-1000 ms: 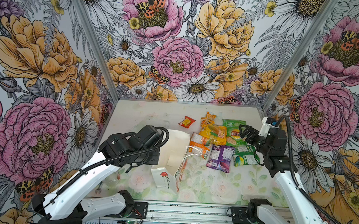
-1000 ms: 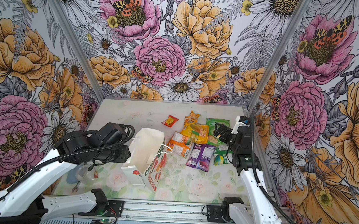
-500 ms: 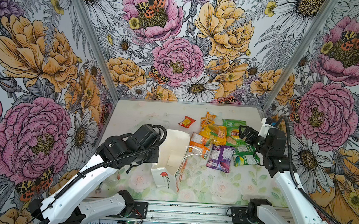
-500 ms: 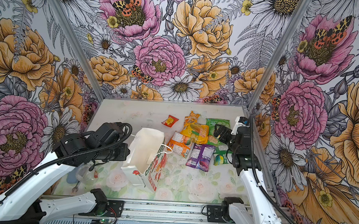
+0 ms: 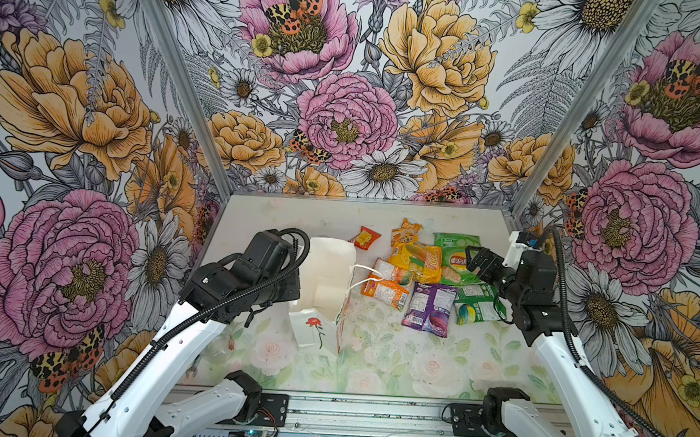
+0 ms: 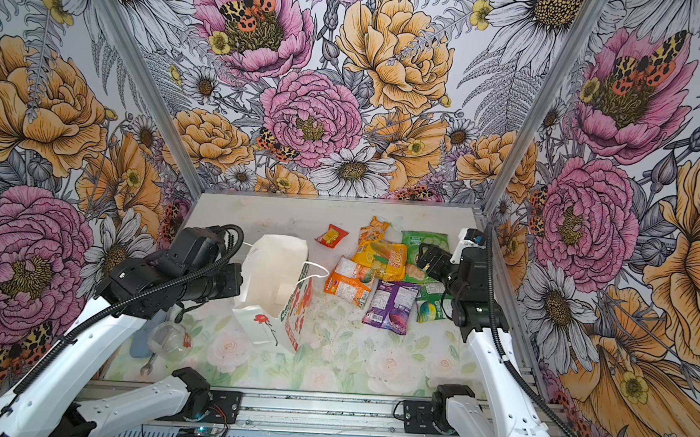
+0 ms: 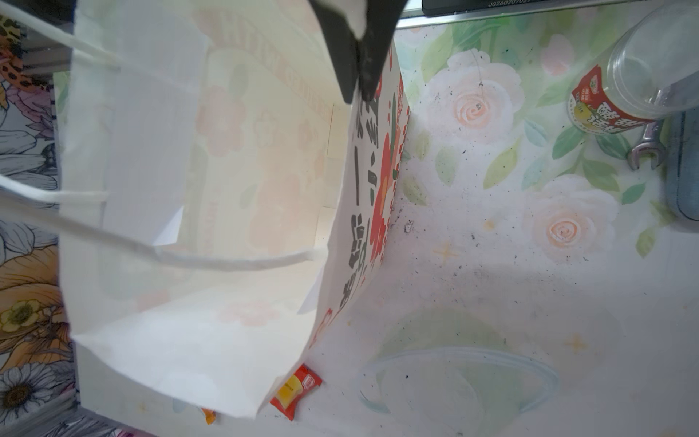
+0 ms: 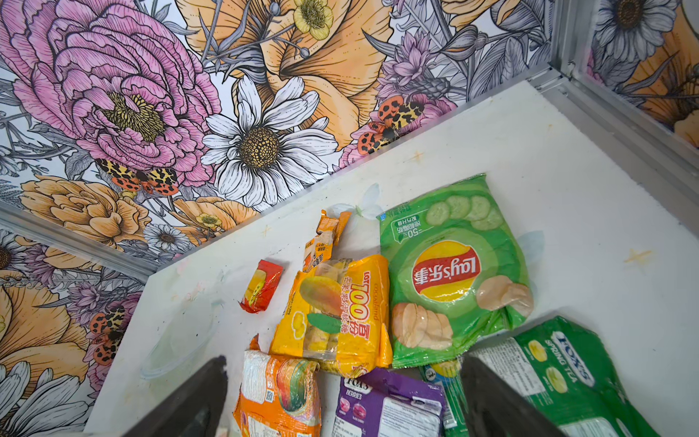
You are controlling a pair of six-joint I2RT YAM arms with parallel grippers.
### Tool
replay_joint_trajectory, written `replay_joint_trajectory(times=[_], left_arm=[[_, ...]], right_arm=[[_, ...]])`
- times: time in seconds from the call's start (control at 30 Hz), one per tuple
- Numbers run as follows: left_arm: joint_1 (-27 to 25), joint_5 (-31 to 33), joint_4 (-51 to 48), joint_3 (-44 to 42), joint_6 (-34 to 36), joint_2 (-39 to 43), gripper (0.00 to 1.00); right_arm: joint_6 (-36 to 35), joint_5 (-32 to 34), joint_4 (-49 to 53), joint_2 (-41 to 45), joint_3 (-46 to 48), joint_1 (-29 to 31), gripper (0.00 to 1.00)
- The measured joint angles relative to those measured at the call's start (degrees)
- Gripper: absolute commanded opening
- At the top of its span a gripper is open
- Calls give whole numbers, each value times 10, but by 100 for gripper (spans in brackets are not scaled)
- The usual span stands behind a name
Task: Place the snacks into the paper bag
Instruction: 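Grasp the bag rim with the left gripper while the right lowers onto Lay's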
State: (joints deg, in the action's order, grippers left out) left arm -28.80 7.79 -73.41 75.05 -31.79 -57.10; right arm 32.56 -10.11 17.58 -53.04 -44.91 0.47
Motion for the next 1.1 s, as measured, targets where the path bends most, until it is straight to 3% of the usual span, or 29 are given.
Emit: replay_joint_trajectory(times=[0.13,0.23,0.63,0.97,1.1], left_arm=[[68,16,30,19,31,0,0],[92,23,61,31,51,-2,0],[118,26,122,32,130,-77,0],[118,27,141,35,185,-111,0],[126,21,160,39,189,-120,0]], right_arm=[[0,-2,22,-10,-12,1,97],[1,-1,46,-25,-36,7,96],[21,16,82,-121,-57,71,95],[7,74,101,-231,-110,71,95],[-1,79,104,-267,-129,38,87]])
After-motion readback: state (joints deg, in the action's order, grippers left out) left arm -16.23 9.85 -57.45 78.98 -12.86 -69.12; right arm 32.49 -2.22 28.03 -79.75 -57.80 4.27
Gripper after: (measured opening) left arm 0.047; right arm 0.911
